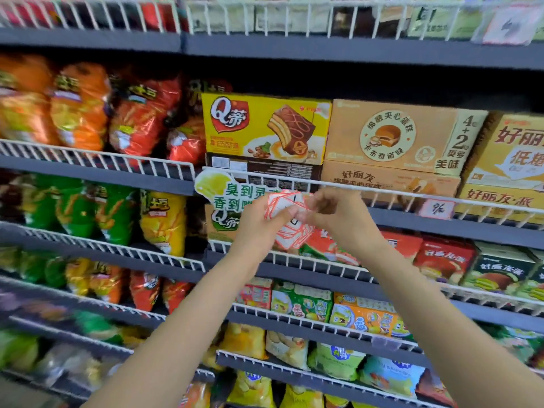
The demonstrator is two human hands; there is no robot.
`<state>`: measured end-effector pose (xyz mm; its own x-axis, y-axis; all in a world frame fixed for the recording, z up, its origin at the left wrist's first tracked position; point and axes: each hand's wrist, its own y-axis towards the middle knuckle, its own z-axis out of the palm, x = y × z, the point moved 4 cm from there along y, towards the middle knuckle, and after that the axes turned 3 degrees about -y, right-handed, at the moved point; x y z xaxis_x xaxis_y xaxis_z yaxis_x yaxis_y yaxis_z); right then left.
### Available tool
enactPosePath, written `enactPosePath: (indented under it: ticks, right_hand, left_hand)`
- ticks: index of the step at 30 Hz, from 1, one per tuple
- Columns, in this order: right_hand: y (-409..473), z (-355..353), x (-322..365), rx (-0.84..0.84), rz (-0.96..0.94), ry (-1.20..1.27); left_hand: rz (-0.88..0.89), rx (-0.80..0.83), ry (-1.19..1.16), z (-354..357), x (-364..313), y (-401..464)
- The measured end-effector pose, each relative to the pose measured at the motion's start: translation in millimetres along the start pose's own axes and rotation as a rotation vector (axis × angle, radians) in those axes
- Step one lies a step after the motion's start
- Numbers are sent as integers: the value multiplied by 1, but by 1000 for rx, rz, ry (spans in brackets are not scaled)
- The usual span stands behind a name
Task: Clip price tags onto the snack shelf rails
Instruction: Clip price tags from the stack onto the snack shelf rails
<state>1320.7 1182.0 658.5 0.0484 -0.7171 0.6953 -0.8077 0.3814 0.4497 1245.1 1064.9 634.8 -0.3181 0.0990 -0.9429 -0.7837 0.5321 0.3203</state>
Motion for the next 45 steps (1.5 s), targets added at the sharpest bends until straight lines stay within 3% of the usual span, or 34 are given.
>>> enactPosePath:
  ticks: [9,19,34,39,45]
  right_hand:
    - [28,164,94,-59,44,68]
    - [75,316,177,38,43,188]
    - [206,487,235,127,68,266]
    - [239,549,263,71,73,197]
    - [266,611,299,-189,27,-92]
  left_hand:
    - [3,143,59,-195,32,2]
    - [11,-13,64,-370,58,17]
    - [-17,-153,59,-560,113,114]
    - [5,-189,78,-635,132,148]
    - [-33,-159,73,-724,159,185]
